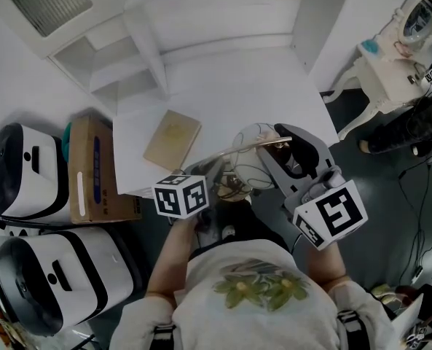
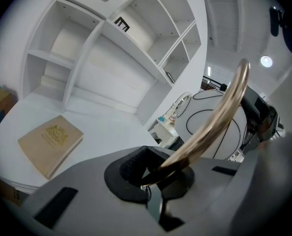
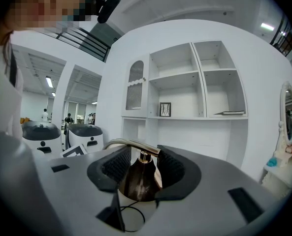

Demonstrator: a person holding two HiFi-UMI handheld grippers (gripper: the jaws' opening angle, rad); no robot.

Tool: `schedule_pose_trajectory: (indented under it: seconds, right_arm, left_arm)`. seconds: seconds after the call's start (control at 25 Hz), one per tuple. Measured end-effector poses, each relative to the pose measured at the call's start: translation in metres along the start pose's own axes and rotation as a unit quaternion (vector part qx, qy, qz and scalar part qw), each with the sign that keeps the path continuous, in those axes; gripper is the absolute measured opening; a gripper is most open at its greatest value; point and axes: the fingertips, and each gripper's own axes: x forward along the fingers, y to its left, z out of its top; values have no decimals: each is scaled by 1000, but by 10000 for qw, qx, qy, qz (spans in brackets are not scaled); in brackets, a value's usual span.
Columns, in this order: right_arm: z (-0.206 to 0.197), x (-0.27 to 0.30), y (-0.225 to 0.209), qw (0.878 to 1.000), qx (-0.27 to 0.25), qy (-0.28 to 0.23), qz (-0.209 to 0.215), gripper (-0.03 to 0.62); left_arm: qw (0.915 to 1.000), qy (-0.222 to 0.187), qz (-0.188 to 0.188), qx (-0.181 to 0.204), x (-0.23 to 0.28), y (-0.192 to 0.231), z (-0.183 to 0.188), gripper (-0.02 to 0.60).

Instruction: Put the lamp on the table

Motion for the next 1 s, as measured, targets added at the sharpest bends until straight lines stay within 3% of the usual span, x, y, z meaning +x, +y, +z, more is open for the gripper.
schedule_pose_trajectory:
  seconds: [1.0]
  right_arm:
    - [9, 84, -76, 9990, -115, -91, 427, 178]
  left_arm:
    - [9988, -314, 360, -108, 59, 40, 85, 28]
